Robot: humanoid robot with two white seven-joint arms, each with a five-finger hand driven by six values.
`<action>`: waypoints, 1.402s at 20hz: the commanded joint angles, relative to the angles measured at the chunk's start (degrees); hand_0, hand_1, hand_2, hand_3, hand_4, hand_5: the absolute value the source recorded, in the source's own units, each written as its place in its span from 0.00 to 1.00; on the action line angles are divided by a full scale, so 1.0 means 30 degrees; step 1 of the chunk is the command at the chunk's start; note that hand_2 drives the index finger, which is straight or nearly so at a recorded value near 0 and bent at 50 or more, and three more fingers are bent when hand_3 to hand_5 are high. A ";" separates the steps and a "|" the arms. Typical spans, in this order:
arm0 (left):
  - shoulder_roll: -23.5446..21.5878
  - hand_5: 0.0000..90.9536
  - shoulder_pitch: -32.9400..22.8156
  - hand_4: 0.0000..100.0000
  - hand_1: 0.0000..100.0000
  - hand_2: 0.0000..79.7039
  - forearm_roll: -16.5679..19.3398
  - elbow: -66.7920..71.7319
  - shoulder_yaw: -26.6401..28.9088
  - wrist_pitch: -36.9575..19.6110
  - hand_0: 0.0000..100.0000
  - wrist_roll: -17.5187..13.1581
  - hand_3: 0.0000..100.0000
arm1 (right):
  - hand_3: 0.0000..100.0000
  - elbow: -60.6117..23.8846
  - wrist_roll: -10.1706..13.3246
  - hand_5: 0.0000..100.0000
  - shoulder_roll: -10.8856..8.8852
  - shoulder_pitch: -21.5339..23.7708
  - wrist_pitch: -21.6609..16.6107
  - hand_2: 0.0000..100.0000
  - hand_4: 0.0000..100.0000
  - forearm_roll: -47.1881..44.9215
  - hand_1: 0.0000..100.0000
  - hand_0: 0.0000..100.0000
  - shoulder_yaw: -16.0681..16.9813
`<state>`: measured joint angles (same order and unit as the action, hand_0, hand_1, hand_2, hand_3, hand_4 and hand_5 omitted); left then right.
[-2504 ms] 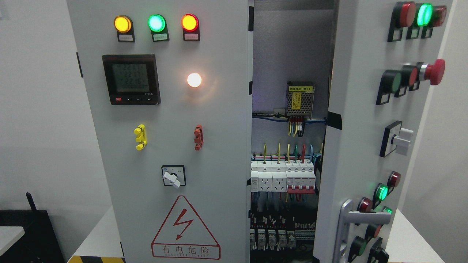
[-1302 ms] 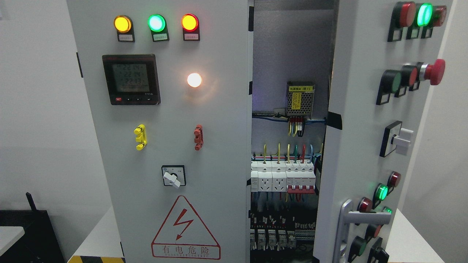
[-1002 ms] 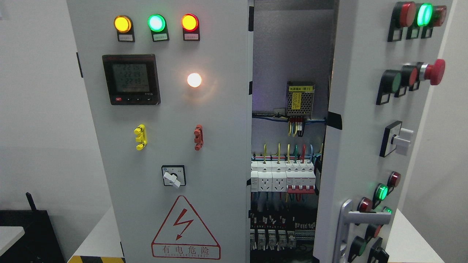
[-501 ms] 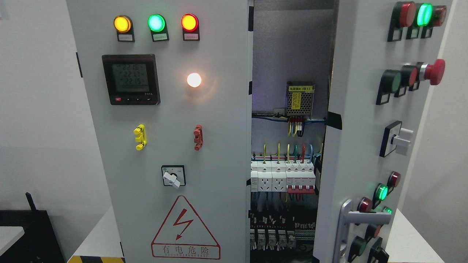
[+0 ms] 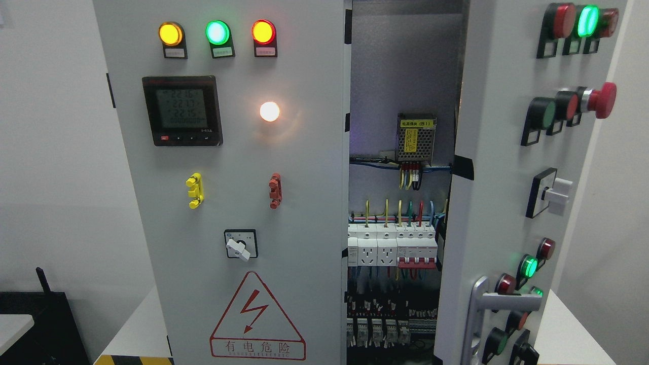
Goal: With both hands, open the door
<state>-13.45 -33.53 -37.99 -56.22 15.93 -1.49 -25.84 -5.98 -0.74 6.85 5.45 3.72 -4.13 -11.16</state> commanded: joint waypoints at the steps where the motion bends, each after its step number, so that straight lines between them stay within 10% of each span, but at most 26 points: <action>1: -1.1502 0.00 -0.4607 0.00 0.00 0.00 -1.3514 -1.3780 0.7654 -0.0060 0.00 -0.1429 0.00 | 0.00 0.0000 0.0013 0.00 0.0001 0.0000 -0.0011 0.00 0.00 0.0000 0.00 0.38 0.0000; 6: -1.4115 0.00 -0.5199 0.00 0.00 0.00 -1.5928 -1.3693 1.0507 -0.0030 0.00 -0.5092 0.00 | 0.00 0.0000 0.0012 0.00 0.0001 0.0000 -0.0011 0.00 0.00 0.0000 0.00 0.38 0.0000; 14: -1.7806 0.00 -0.5170 0.00 0.00 0.00 -1.8071 -1.2637 1.2120 -0.0059 0.00 -0.7938 0.00 | 0.00 0.0000 0.0012 0.00 0.0001 0.0000 -0.0011 0.00 0.00 0.0000 0.00 0.38 0.0000; 24: -2.0828 0.00 -0.4906 0.00 0.00 0.00 -1.9389 -1.2930 1.1740 -0.0030 0.00 -0.8175 0.00 | 0.00 0.0000 0.0012 0.00 0.0001 0.0000 -0.0011 0.00 0.00 0.0000 0.00 0.38 0.0000; 28: -2.1559 0.00 -0.1524 0.00 0.00 0.00 -1.9302 -1.2872 0.7598 -0.0030 0.00 -0.8116 0.00 | 0.00 0.0000 0.0012 0.00 0.0001 0.0000 -0.0011 0.00 0.00 0.0000 0.00 0.38 0.0000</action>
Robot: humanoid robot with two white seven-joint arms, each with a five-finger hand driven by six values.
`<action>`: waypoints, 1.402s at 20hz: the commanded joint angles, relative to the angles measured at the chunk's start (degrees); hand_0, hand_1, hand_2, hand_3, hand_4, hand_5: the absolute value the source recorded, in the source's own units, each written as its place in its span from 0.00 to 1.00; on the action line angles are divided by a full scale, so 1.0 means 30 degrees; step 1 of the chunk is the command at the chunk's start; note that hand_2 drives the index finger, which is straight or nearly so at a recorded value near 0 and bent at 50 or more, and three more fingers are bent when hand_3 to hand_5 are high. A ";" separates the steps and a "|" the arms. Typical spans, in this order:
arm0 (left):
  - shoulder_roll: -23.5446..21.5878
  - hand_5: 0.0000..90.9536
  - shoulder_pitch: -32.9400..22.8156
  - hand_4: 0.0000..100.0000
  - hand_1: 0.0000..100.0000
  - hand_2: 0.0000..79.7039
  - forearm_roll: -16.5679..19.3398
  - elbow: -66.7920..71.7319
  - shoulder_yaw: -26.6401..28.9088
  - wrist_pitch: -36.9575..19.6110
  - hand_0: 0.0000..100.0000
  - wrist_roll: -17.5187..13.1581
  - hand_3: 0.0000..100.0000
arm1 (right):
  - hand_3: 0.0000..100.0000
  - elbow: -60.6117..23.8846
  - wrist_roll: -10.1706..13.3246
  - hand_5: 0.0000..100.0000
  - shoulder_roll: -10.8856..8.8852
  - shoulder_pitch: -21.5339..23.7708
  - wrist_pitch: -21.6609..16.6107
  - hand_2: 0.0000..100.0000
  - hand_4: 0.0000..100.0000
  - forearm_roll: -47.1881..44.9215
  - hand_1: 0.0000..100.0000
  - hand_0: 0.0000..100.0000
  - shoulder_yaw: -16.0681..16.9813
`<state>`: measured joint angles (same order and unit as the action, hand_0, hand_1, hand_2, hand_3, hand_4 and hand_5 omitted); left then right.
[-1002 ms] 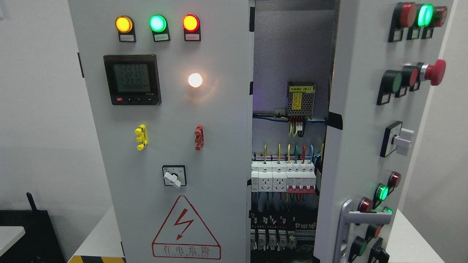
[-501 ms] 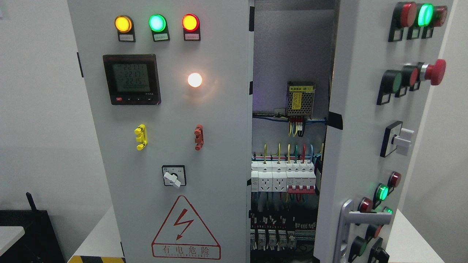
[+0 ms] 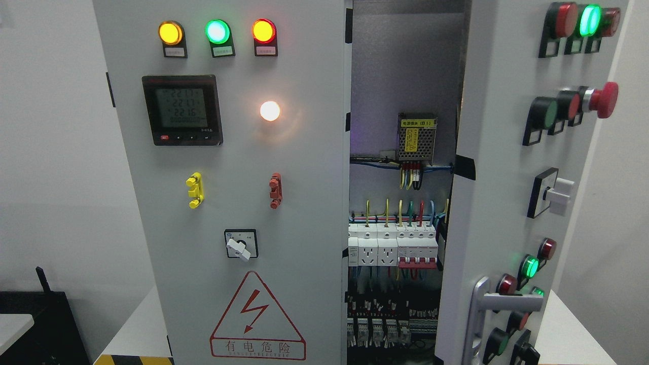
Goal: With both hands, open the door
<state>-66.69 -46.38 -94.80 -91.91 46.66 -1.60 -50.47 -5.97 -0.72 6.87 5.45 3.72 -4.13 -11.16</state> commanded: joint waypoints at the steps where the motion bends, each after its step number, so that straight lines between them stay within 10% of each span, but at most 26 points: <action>1: -0.4308 0.00 0.4486 0.00 0.00 0.00 -0.0335 -0.0858 -0.4694 -0.0022 0.00 0.0094 0.00 | 0.00 -0.0001 0.0006 0.00 -0.0005 0.0000 -0.0010 0.00 0.00 0.0000 0.00 0.38 0.0000; 12: -0.4929 0.00 2.8801 0.00 0.00 0.00 -0.0276 -0.0565 -3.1003 -0.0022 0.00 0.0124 0.00 | 0.00 -0.0001 0.0006 0.00 0.0025 0.0000 -0.0010 0.00 0.00 0.0000 0.00 0.38 0.0000; 20: 0.0074 0.00 4.3129 0.00 0.00 0.00 -0.0656 0.2595 -4.6122 0.0095 0.00 0.0153 0.00 | 0.00 -0.0001 0.0035 0.00 -0.0005 0.0000 -0.0010 0.00 0.00 0.0000 0.00 0.38 0.0000; 28: 0.6608 0.00 4.6163 0.00 0.00 0.00 -0.2385 0.5324 -4.8748 0.0037 0.00 0.0443 0.00 | 0.00 -0.0001 0.0006 0.00 -0.0005 0.0000 -0.0010 0.00 0.00 0.0000 0.00 0.38 0.0000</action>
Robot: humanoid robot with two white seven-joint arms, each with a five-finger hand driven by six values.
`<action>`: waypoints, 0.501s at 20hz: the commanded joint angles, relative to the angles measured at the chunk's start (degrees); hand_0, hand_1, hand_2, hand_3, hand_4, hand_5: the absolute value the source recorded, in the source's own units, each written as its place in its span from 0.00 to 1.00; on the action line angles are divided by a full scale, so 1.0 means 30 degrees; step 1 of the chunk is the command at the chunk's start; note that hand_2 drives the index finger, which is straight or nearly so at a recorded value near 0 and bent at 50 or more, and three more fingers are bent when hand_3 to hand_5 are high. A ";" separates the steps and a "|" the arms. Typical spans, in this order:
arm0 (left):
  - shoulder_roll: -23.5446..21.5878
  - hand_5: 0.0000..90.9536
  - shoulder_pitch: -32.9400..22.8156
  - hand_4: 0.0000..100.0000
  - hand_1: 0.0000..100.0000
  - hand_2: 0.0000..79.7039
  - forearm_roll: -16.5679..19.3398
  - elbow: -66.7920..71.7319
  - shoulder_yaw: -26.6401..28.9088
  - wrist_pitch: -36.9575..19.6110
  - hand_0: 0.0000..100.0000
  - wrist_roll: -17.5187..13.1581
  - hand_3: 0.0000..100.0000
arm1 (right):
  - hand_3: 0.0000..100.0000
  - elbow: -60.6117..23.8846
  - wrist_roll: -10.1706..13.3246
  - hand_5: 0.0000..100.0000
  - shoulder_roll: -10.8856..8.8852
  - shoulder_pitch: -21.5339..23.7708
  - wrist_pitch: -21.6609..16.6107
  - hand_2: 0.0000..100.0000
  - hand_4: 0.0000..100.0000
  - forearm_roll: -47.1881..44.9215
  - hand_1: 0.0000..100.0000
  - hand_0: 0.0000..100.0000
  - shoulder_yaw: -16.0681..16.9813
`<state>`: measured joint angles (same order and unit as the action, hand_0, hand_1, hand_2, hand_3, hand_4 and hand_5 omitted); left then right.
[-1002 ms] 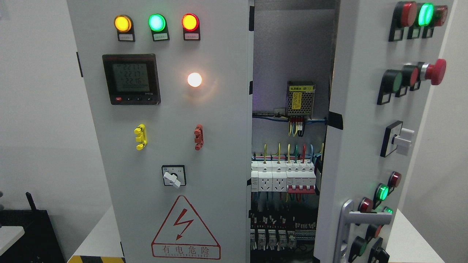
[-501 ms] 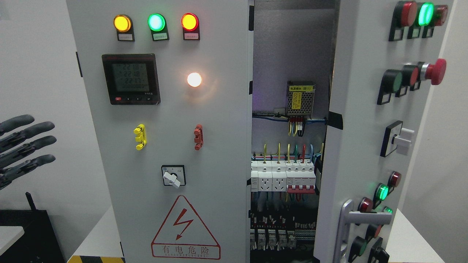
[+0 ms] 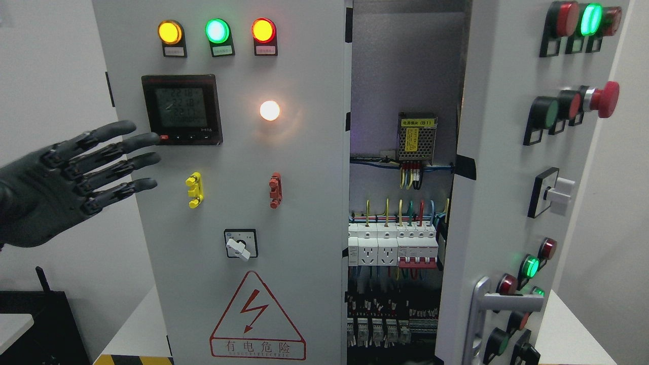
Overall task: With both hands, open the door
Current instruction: 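Reach the left hand across the cabinet front toward the open door edge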
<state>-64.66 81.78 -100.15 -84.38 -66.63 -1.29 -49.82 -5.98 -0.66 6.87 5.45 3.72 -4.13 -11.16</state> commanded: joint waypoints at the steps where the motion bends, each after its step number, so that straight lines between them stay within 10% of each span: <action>1: 0.6490 0.00 0.3442 0.00 0.00 0.00 -0.0601 0.2872 -1.0839 -0.0069 0.00 0.0634 0.00 | 0.00 0.0000 -0.0015 0.00 0.0024 0.0000 -0.0011 0.00 0.00 0.0000 0.00 0.38 0.0000; 10: 0.8749 0.00 0.3764 0.00 0.00 0.00 -0.0542 0.2727 -0.8467 0.0076 0.00 0.2543 0.00 | 0.00 0.0000 -0.0015 0.00 0.0024 0.0000 -0.0011 0.00 0.00 0.0000 0.00 0.38 0.0000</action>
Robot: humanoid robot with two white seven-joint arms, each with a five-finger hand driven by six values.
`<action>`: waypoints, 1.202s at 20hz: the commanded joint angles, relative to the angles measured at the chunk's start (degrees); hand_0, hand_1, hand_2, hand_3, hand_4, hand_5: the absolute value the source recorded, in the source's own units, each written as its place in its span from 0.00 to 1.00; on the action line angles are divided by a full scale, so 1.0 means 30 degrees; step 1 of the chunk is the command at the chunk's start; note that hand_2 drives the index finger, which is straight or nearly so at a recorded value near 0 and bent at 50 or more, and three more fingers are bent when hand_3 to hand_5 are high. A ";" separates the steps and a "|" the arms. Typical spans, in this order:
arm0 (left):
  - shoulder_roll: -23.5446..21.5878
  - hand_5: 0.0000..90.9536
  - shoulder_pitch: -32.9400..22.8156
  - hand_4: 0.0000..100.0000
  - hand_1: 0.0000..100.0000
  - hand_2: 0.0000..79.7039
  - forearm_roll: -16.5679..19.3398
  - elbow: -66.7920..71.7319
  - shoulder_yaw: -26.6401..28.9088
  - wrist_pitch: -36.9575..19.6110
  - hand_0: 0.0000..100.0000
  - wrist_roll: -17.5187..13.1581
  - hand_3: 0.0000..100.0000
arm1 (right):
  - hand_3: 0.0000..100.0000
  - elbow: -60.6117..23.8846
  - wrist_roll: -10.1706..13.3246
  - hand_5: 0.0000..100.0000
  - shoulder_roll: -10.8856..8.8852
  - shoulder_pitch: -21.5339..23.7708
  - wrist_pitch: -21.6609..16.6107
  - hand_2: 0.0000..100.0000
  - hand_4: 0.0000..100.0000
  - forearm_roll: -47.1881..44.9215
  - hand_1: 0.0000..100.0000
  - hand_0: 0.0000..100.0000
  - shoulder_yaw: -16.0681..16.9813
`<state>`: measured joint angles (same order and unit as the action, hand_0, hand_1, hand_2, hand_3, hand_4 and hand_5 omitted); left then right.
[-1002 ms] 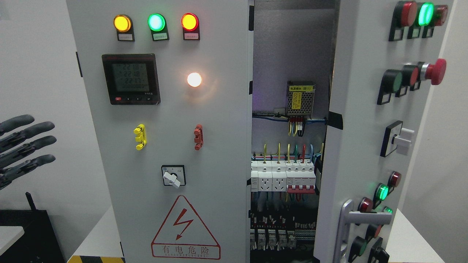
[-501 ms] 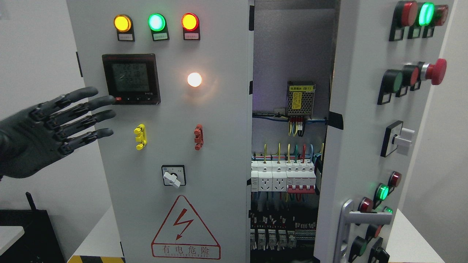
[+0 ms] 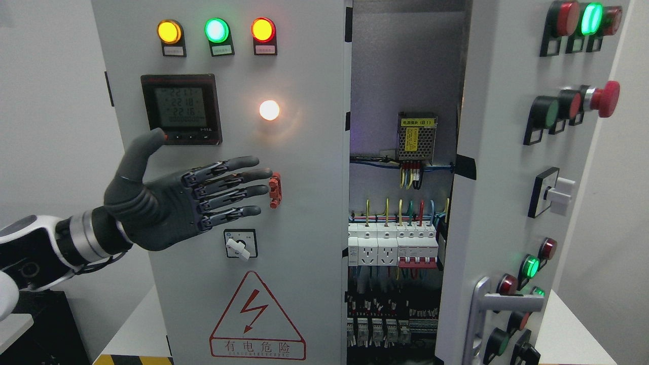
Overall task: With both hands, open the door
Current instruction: 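Reach the left hand across the cabinet front toward the open door edge, then hook the left hand fingers behind the edge of the partly open door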
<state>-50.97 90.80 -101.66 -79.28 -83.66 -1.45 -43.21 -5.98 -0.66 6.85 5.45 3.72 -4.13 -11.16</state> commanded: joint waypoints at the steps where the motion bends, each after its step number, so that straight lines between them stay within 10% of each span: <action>1: 0.4333 0.00 0.0760 0.00 0.00 0.00 -0.0040 0.0996 -0.2411 0.0190 0.00 0.0340 0.00 | 0.00 0.0000 -0.0015 0.00 0.0030 0.0000 -0.0010 0.00 0.00 0.0000 0.00 0.38 0.0000; 24: 0.7907 0.00 0.1258 0.00 0.00 0.00 -0.0011 0.0615 0.1283 0.1332 0.00 0.0340 0.00 | 0.00 0.0000 -0.0015 0.00 0.0001 0.0000 -0.0010 0.00 0.00 0.0000 0.00 0.38 0.0000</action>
<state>-33.37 94.26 -101.62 -77.62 -82.88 1.50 -42.19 -5.97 -0.66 6.88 5.45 3.71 -4.13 -11.16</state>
